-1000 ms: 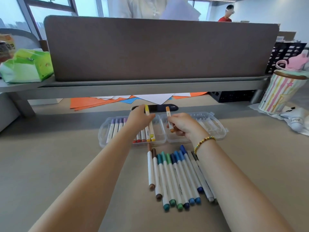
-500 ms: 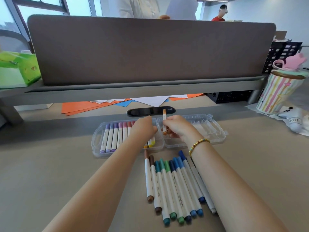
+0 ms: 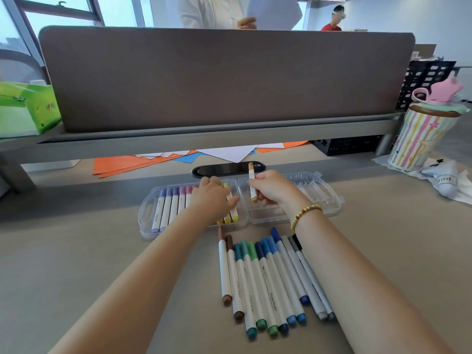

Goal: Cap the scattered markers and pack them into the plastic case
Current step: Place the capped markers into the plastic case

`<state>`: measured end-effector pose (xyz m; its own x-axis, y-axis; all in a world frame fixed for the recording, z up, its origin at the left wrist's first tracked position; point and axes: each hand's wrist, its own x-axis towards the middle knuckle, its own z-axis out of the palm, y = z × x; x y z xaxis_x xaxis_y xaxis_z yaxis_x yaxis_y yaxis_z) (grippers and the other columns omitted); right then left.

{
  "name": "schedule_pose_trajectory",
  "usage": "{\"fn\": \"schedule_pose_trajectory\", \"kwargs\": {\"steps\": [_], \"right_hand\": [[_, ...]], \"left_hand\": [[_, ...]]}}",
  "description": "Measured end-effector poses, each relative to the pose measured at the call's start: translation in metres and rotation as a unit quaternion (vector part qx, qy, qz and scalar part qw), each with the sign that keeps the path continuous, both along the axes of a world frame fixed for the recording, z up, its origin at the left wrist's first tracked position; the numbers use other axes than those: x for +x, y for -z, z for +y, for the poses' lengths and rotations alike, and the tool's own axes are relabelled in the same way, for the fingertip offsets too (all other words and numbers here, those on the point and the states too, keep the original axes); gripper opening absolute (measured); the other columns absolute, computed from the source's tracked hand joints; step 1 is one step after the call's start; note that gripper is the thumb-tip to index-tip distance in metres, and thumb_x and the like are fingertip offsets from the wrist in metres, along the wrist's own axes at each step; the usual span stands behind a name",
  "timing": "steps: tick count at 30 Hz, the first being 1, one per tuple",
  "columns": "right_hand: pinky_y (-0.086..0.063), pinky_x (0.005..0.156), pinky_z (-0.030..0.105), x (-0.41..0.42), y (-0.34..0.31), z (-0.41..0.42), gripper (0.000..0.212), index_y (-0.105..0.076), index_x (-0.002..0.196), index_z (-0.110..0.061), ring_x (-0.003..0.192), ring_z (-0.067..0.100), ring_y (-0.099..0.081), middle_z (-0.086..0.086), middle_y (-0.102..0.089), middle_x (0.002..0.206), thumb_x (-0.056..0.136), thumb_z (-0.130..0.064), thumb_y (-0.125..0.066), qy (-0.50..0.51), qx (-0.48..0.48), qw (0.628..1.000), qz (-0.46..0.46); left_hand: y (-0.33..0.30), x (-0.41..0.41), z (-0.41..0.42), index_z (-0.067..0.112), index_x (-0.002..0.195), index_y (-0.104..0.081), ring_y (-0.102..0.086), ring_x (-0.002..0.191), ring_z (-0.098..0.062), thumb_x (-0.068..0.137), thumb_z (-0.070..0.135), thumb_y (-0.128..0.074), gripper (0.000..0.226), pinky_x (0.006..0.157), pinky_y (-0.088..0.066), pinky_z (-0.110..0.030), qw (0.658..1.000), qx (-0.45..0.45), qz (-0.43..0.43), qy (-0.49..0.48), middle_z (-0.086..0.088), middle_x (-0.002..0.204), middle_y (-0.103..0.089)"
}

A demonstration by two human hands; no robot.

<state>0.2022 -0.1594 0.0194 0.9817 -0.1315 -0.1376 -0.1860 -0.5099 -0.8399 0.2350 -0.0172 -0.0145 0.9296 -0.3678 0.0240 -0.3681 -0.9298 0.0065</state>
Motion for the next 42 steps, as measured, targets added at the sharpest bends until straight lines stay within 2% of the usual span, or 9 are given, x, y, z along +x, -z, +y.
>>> {"fn": "schedule_pose_trajectory", "kwargs": {"steps": [3, 11, 15, 21, 25, 28, 33, 38, 42], "right_hand": [[-0.035, 0.049, 0.018, -0.001, 0.002, 0.002, 0.026, -0.059, 0.111, -0.009, 0.058, 0.009, -0.045, 0.001, -0.049, 0.068, 0.098, -0.026, -0.045, -0.031, -0.074, 0.997, -0.011], [-0.04, 0.07, 0.024, -0.004, 0.01, 0.015, 0.035, -0.053, 0.128, -0.012, 0.079, 0.013, -0.05, 0.005, -0.056, 0.098, 0.098, -0.029, -0.045, -0.069, -0.134, 0.987, -0.048], [-0.04, 0.083, 0.028, -0.004, 0.017, 0.023, 0.037, -0.055, 0.129, -0.012, 0.108, 0.023, -0.055, 0.01, -0.06, 0.122, 0.098, -0.028, -0.045, -0.073, -0.176, 0.98, -0.049], [-0.04, 0.063, 0.024, 0.007, 0.031, 0.033, 0.034, -0.063, 0.112, -0.006, 0.082, 0.02, -0.056, 0.007, -0.057, 0.088, 0.098, -0.03, -0.043, -0.047, -0.253, 0.965, -0.045], [-0.047, 0.088, 0.033, -0.003, 0.027, 0.039, 0.03, -0.055, 0.124, -0.006, 0.104, 0.027, -0.059, 0.012, -0.06, 0.115, 0.098, -0.017, -0.042, -0.078, -0.364, 0.927, -0.035], [-0.044, 0.093, 0.036, -0.008, 0.025, 0.036, 0.035, -0.05, 0.132, -0.014, 0.112, 0.028, -0.053, 0.011, -0.052, 0.122, 0.098, -0.019, -0.043, -0.119, -0.401, 0.906, -0.063], [-0.031, 0.103, 0.039, -0.009, 0.022, 0.024, 0.041, -0.041, 0.14, -0.019, 0.129, 0.028, -0.028, 0.009, -0.034, 0.143, 0.099, -0.023, -0.039, -0.169, -0.474, 0.859, -0.095], [-0.001, 0.115, 0.048, -0.006, 0.032, 0.022, 0.049, -0.015, 0.151, -0.022, 0.146, 0.019, -0.001, -0.006, -0.008, 0.159, 0.103, -0.024, -0.025, -0.203, -0.458, 0.865, -0.027], [0.007, 0.113, 0.053, -0.002, 0.036, 0.022, 0.049, -0.014, 0.151, -0.026, 0.146, 0.02, 0.002, -0.007, -0.009, 0.159, 0.103, -0.023, -0.027, -0.192, -0.466, 0.864, -0.027]], "left_hand": [[-0.001, -0.002, 0.007, 0.022, 0.148, -0.023, -0.003, 0.145, -0.029, 0.094, 0.057, -0.029, 0.065, 0.115, -0.008, -0.049, 0.996, -0.012, 0.087, 0.029, -0.004, 0.158, -0.008], [0.004, -0.008, 0.007, 0.018, 0.151, -0.003, 0.004, 0.145, -0.025, 0.099, 0.048, -0.023, 0.063, 0.115, -0.001, -0.05, 0.994, -0.007, 0.107, 0.025, -0.001, 0.159, 0.001], [0.009, -0.007, 0.015, 0.017, 0.151, 0.0, 0.006, 0.145, -0.025, 0.103, 0.03, -0.023, 0.055, 0.117, -0.001, -0.049, 0.995, 0.034, 0.076, 0.055, -0.002, 0.159, 0.004], [0.012, -0.006, 0.015, 0.018, 0.15, -0.008, 0.002, 0.146, -0.022, 0.103, 0.03, -0.02, 0.05, 0.117, 0.001, -0.047, 0.997, -0.013, 0.068, 0.039, 0.0, 0.159, -0.003], [0.016, -0.005, 0.017, 0.019, 0.15, -0.008, 0.002, 0.146, -0.022, 0.103, 0.031, -0.02, 0.05, 0.118, 0.0, -0.047, 0.997, -0.002, 0.061, 0.041, -0.001, 0.159, -0.003], [0.014, -0.007, 0.016, 0.02, 0.15, -0.008, 0.002, 0.146, -0.022, 0.103, 0.032, -0.019, 0.05, 0.117, 0.0, -0.047, 0.997, -0.01, 0.066, 0.036, 0.0, 0.159, -0.002], [0.014, -0.008, 0.017, 0.019, 0.15, -0.006, 0.002, 0.146, -0.022, 0.103, 0.03, -0.02, 0.051, 0.117, 0.0, -0.047, 0.997, 0.001, 0.062, 0.044, -0.002, 0.159, -0.002], [0.011, -0.007, 0.015, 0.018, 0.151, -0.003, 0.005, 0.146, -0.021, 0.103, 0.032, -0.016, 0.052, 0.117, 0.003, -0.046, 0.996, -0.006, 0.085, 0.03, -0.002, 0.159, 0.002], [0.008, -0.005, 0.014, 0.018, 0.15, -0.006, 0.005, 0.146, -0.021, 0.103, 0.034, -0.016, 0.052, 0.117, 0.002, -0.045, 0.993, -0.022, 0.111, 0.033, -0.001, 0.158, 0.0]]}}
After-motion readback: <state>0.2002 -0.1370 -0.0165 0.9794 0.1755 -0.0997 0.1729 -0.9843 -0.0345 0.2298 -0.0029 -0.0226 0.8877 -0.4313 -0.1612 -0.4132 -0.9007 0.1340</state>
